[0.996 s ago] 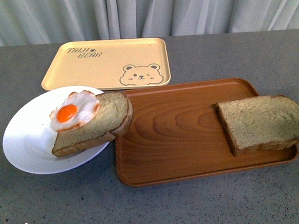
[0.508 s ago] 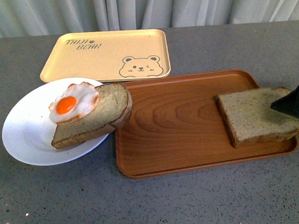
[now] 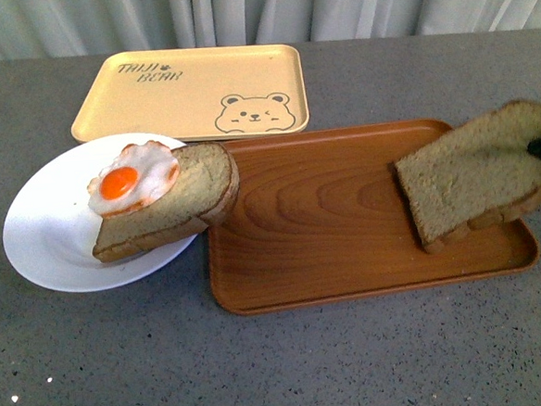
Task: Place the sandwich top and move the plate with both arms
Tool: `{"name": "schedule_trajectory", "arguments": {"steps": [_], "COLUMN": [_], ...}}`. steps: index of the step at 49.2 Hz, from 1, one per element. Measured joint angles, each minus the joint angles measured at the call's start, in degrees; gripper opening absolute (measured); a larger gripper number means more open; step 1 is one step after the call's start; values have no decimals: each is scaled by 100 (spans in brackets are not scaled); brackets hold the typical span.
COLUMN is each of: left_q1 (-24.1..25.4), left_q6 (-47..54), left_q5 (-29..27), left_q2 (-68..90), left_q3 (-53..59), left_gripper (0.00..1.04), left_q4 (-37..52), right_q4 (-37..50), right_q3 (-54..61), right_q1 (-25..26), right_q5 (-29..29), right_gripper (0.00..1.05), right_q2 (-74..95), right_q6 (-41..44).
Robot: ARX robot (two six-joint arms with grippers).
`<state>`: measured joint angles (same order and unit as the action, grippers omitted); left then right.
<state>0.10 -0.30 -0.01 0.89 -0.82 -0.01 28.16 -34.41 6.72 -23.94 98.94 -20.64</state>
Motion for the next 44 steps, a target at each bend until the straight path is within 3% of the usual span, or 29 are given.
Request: {"name": "schedule_trajectory", "arguments": {"steps": [3, 17, 30, 44], "left_q1": [0, 0, 0, 0], "left_q6": [0, 2, 0, 2], "left_q5": [0, 0, 0, 0], "left_q2": [0, 0, 0, 0], "left_q3": [0, 0, 0, 0], "left_gripper": [96, 96, 96, 96], "left_q4": [0, 0, 0, 0], "right_q4": [-55, 181, 522, 734], "right_q3": [-17, -719, -1895, -2688], "right_q1": [-162, -1335, -2883, -4028], "right_q5": [-39, 103, 586, 1025], "right_gripper": [3, 3, 3, 3], "right_q2": [-341, -619, 208, 1340], "right_q6": [-131, -750, -1176, -1484]}}
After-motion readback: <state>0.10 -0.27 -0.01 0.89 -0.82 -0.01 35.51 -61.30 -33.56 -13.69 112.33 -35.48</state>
